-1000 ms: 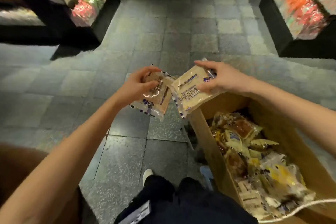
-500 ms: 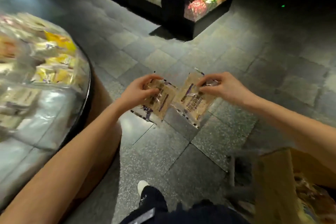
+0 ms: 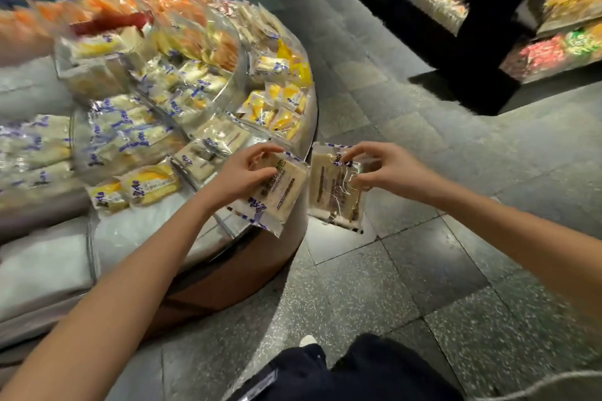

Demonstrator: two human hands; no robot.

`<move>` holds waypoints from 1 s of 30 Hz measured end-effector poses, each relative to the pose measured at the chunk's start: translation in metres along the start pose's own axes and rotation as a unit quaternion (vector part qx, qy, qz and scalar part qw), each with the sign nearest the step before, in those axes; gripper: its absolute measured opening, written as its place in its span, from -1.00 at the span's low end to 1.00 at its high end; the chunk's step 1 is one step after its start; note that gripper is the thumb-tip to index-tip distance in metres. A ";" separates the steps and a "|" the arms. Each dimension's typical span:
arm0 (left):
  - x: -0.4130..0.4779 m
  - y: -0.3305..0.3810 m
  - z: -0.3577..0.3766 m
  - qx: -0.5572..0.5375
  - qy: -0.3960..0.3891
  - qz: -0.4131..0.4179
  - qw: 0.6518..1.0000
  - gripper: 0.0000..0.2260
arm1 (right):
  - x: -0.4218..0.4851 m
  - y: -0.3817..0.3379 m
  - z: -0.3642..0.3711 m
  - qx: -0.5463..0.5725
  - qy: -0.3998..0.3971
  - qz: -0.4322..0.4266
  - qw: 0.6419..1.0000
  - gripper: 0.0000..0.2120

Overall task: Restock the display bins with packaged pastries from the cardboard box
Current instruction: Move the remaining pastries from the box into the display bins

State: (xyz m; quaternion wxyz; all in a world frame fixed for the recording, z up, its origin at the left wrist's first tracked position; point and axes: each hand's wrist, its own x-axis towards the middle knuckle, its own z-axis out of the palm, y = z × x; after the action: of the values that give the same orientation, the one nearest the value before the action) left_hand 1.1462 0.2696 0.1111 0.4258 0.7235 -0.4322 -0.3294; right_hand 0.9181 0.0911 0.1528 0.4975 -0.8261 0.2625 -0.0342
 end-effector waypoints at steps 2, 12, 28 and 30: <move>-0.006 -0.016 -0.022 -0.013 0.030 -0.019 0.999 -0.70 | 0.032 -0.010 0.015 -0.014 -0.021 -0.013 1.000 -0.70; -0.005 -0.095 -0.095 0.044 0.124 -0.121 0.984 -0.70 | 0.179 -0.026 0.058 -0.104 -0.100 -0.095 0.985 -0.67; 0.112 -0.169 -0.136 0.082 0.022 -0.239 0.967 -0.64 | 0.402 -0.019 0.074 -0.233 -0.315 -0.230 0.891 -0.71; 0.116 -0.177 -0.133 0.118 0.055 -0.238 0.962 -0.65 | 0.417 -0.017 0.081 -0.255 -0.346 -0.239 0.871 -0.72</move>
State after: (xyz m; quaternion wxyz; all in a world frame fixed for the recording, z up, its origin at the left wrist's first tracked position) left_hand 1.3669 0.2550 -0.0049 0.2696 0.8677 -0.2591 -0.3276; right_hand 1.3089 -0.0320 0.0408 0.3050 -0.9207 -0.1323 0.2044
